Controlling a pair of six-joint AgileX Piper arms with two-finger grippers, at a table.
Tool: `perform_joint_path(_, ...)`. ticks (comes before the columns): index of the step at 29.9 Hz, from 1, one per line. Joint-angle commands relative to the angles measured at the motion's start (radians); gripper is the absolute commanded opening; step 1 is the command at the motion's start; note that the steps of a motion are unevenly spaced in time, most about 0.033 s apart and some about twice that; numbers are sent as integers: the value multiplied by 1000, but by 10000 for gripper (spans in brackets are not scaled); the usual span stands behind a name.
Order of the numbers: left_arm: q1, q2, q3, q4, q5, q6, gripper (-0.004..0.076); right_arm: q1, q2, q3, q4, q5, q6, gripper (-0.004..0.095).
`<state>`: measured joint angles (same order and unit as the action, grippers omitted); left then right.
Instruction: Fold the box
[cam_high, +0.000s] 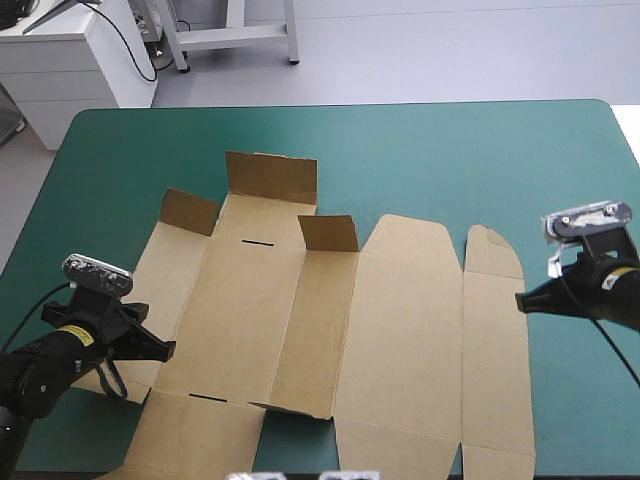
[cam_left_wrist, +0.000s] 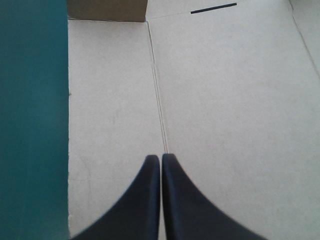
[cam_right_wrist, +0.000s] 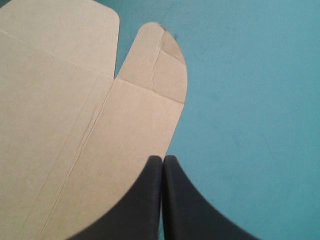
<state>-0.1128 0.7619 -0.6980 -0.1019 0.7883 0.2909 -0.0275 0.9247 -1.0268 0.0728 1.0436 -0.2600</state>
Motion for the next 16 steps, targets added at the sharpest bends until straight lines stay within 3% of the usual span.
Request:
perform_joint_path(1,-6,-2,-26,-6,-55,-2,-8,-8,-99,54,16,-63,-11,-20)
perform_joint_path(11,-6,3,-28,-18,-9,-4,-4,-8,-278,155,16,-26,-12,-20)
perform_joint_path(16,-6,96,-98,-47,112,6,15,-8,-306,167,16,-20,-16,-21)
